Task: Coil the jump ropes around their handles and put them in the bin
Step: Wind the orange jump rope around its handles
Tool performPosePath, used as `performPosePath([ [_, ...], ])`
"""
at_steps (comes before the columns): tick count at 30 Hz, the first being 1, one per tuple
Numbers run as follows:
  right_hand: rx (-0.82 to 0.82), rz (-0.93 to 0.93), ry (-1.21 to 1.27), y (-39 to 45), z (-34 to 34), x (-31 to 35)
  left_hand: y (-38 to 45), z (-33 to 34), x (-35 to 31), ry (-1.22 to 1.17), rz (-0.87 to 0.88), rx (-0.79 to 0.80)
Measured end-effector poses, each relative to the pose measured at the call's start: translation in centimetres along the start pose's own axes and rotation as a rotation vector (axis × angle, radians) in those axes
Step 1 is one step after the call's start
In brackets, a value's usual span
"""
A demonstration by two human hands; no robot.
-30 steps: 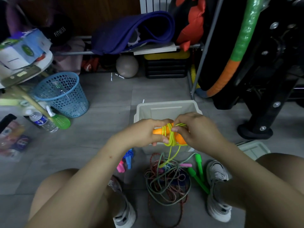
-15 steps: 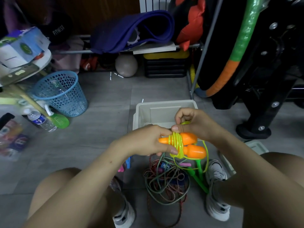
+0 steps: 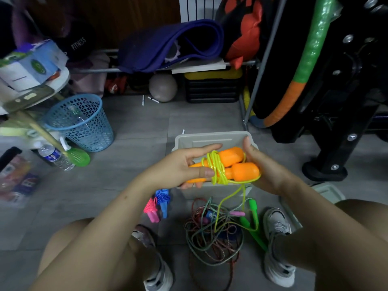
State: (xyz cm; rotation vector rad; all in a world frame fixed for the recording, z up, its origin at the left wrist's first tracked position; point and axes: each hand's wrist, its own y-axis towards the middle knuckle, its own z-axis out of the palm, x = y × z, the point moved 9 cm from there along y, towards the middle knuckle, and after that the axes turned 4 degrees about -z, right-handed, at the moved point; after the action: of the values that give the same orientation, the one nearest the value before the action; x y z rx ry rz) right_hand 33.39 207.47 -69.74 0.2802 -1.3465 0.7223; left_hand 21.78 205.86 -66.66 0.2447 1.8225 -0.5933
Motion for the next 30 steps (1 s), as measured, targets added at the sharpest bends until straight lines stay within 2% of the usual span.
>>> performPosePath([
  [4,0.1,-0.056,0.204,0.3,1.0,0.2,0.5,-1.0,0.8,-0.133,-0.007,-0.078],
  [7,0.113,-0.086,0.174,0.4,1.7,-0.3,0.7,-1.4,1.0,-0.159,-0.034,-0.134],
  [12,-0.125,-0.088,-0.273,0.3,1.4,-1.2,1.2,-1.4,1.7,-0.074,-0.074,-0.234],
  [18,-0.266,0.021,-0.347,-0.4,1.1,-1.9,1.7,-1.5,2.2,-0.093,-0.043,-0.379],
  [23,-0.388,-0.029,-0.478,-0.9,0.5,-0.5,1.6,-0.7,2.8,-0.306,-0.089,-0.389],
  [25,-0.374,-0.06,-0.52,-0.8,0.7,-0.1,1.6,-0.8,2.4,-0.29,-0.078,-0.416],
  [30,-0.177,-0.045,-0.776,-0.5,1.5,0.6,1.9,-1.6,1.4,-0.059,0.022,-0.487],
])
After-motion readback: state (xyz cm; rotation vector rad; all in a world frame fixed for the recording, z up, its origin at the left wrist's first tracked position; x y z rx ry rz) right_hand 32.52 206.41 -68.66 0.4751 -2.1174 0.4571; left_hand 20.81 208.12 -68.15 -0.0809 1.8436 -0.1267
